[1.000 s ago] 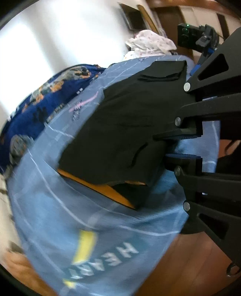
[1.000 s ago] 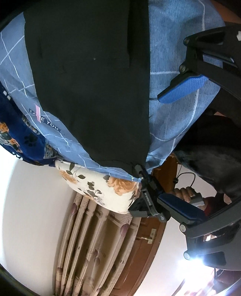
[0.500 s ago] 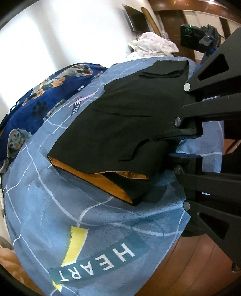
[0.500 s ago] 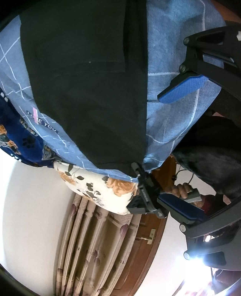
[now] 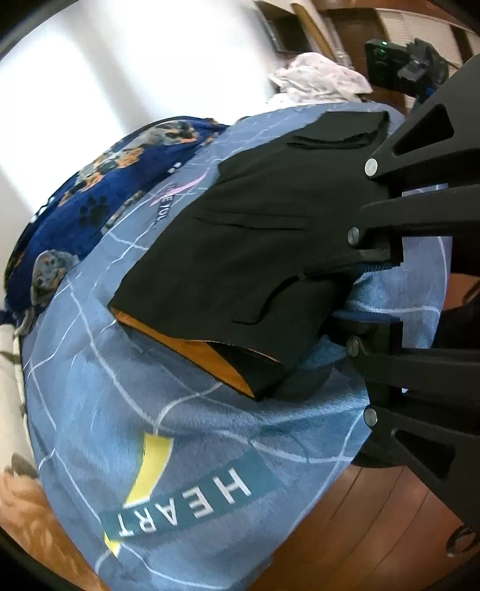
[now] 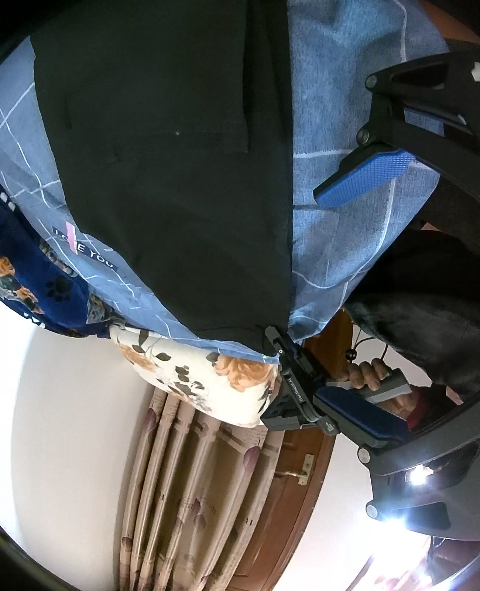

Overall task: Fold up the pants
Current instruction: 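Close the left gripper on the black trouser edge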

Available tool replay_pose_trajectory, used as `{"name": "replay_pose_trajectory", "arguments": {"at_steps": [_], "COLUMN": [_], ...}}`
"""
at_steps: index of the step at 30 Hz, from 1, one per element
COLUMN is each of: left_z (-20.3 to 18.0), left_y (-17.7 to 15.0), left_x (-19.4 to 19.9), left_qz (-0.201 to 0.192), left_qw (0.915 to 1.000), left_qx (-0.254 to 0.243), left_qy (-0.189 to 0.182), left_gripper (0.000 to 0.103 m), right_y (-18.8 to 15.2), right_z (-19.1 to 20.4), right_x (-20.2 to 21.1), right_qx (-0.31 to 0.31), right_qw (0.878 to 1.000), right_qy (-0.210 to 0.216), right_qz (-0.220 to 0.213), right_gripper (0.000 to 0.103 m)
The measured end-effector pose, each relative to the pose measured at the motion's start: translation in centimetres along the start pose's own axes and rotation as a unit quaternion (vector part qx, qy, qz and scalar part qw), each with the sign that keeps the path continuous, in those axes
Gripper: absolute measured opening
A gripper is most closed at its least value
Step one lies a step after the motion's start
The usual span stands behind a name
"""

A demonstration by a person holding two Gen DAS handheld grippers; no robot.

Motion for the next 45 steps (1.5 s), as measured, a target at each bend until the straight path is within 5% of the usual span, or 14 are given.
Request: {"name": "replay_pose_trajectory", "arguments": {"at_steps": [5,8,17,20,27,33,37,38,41,45], "left_z": [1.3,2.2,1.7,1.4,2.0,-0.2,-0.7,-0.6,-0.1,-2.4], "left_y": [-0.2,0.3,2.1,2.3,2.3,2.7,3.3,3.2,3.1,3.2], "left_x": [0.4,0.3,-0.8,-1.0,-1.1,-1.4,-2.0,-2.2,-2.3,-0.4], "left_qz": [-0.012,-0.009,0.003,0.004,0.007,-0.003,-0.009,-0.005,0.004,-0.044], "left_qw": [0.999,0.9985,0.9991,0.9997,0.9983,0.9977,0.9985,0.9995,0.9993,0.9975], "left_qx": [0.026,0.055,0.028,0.0,0.029,0.031,0.012,0.002,0.008,-0.055], "left_qy": [0.034,0.002,-0.033,-0.024,-0.05,-0.061,-0.052,-0.03,-0.036,0.001], "left_gripper": [0.045,0.045,0.047,0.038,0.038,0.074,0.065,0.036,0.032,0.031], "right_y": [0.3,0.4,0.1,-0.1,-0.1,-0.2,-0.3,-0.3,-0.4,-0.4], "right_z": [-0.3,-0.6,-0.7,-0.7,-0.7,-1.3,-1.4,-1.3,-1.2,-1.2], "right_x": [0.0,-0.1,-0.2,-0.1,0.1,0.0,0.1,0.1,0.2,0.0], "right_qx": [-0.006,-0.015,-0.015,-0.015,-0.018,-0.029,-0.03,-0.03,-0.028,-0.027], "right_qw": [1.0,1.0,1.0,1.0,1.0,0.999,0.999,0.999,0.999,1.0], "right_qy": [0.002,0.005,0.006,0.005,0.007,0.01,0.01,0.01,0.009,0.007], "right_qz": [-0.005,-0.005,-0.002,-0.001,-0.005,-0.007,-0.009,-0.01,-0.012,-0.011], "right_gripper": [0.099,0.099,0.099,0.099,0.099,0.099,0.099,0.099,0.099,0.099]}}
Point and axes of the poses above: each gripper's, at about its wrist camera, not at the fingertips, and x roughly against the way its jaws point, z to its left, y to its top, the point moved 5 cm from there along -x, roughly the way its jaws point, and after that the axes turned 14 degrees about y, right-handed, at the moved point
